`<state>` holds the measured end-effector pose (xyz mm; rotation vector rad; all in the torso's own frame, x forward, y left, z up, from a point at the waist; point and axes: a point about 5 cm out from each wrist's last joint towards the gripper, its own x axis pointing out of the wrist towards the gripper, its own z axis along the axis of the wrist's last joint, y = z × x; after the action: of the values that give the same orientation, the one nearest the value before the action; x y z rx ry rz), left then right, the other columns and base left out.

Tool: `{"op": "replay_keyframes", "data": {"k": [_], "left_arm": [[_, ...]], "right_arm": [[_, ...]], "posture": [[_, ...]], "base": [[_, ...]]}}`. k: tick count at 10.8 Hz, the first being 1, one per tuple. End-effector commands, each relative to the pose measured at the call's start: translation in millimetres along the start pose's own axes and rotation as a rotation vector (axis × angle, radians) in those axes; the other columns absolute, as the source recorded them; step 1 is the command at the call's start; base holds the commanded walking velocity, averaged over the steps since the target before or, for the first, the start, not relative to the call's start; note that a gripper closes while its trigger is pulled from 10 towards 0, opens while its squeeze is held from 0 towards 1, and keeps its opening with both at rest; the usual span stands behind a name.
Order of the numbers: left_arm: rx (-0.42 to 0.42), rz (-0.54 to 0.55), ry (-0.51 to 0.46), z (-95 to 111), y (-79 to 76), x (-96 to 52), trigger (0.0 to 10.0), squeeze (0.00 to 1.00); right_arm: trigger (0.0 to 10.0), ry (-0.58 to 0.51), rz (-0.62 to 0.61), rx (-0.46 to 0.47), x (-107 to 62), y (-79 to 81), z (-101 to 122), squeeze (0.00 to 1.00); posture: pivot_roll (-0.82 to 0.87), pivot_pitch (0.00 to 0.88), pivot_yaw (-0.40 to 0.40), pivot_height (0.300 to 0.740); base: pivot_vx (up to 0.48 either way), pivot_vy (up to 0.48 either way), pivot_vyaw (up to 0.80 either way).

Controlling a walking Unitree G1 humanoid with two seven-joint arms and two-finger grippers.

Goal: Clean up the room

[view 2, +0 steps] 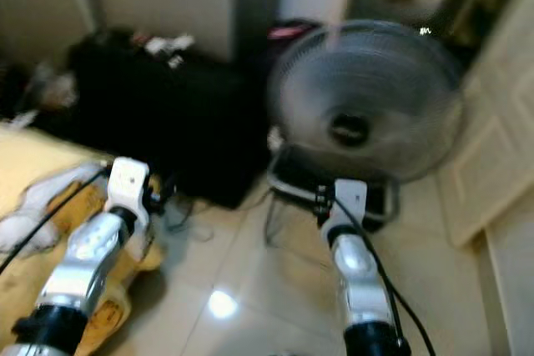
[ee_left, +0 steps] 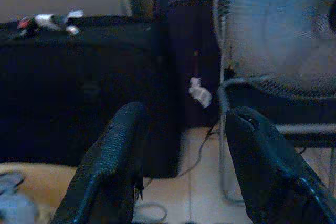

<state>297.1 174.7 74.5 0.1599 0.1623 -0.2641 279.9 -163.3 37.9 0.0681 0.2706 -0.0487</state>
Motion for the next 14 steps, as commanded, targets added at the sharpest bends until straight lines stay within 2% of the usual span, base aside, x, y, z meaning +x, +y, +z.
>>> {"op": "replay_keyframes", "data": {"k": [1, 4, 8, 9, 12, 13, 14], "left_arm": [[-0.012, -0.016, 0.008, -3.2, -4.7, 0.1, 10.0, 0.0], [-0.019, -0.026, 0.035, -12.1, -14.5, -2.2, 10.0, 0.0], [-0.04, -0.059, 0.065, -24.5, -35.5, -6.1, 10.0, 0.0], [-0.031, -0.065, 0.079, -28.0, -37.2, -6.9, 10.0, 0.0], [-0.019, -0.038, 0.104, -35.1, -27.6, -8.8, 10.0, 0.0], [-0.014, -0.029, 0.116, -38.9, -22.2, -11.2, 10.0, 0.0], [-0.011, -0.016, 0.159, -49.2, -18.5, -13.1, 10.0, 0.0]], "right_arm": [[10.0, 0.003, -0.014, -0.018, -0.7, -7.1, -1.0, 0.0], [10.0, 0.024, 0.013, -0.11, -6.7, -13.8, -8.0, 0.0], [10.0, 0.05, -0.003, -0.161, -16.2, -40.3, -8.7, 0.0], [10.0, 0.075, -0.024, -0.132, -14.8, -46.9, -11.1, 0.0], [10.0, 0.167, -0.066, -0.092, -11.7, -52.0, -31.1, 0.0], [10.0, 0.187, -0.058, -0.072, -13.4, -47.3, -38.1, 0.0], [10.0, 0.253, -0.031, -0.068, -18.5, -41.6, -53.0, 0.0]], "posture": [[0.03, 0.0, 0.012, 0.74], [0.01, 0.0, 0.027, 0.74], [-0.04, 0.0, 0.002, 0.74], [-0.04, 0.0, -0.004, 0.74], [0.01, 0.0, -0.022, 0.74], [0.01, 0.0, -0.021, 0.74], [0.01, 0.0, 0.0, 0.74]], "base": [[0.296, 0.0, 0.0], [0.338, 0.0, 0.0], [0.367, 0.0, 0.0], [0.368, 0.0, 0.0], [0.37, 0.0, 0.0], [0.368, 0.0, -0.8], [0.371, 0.0, -0.79]]}}
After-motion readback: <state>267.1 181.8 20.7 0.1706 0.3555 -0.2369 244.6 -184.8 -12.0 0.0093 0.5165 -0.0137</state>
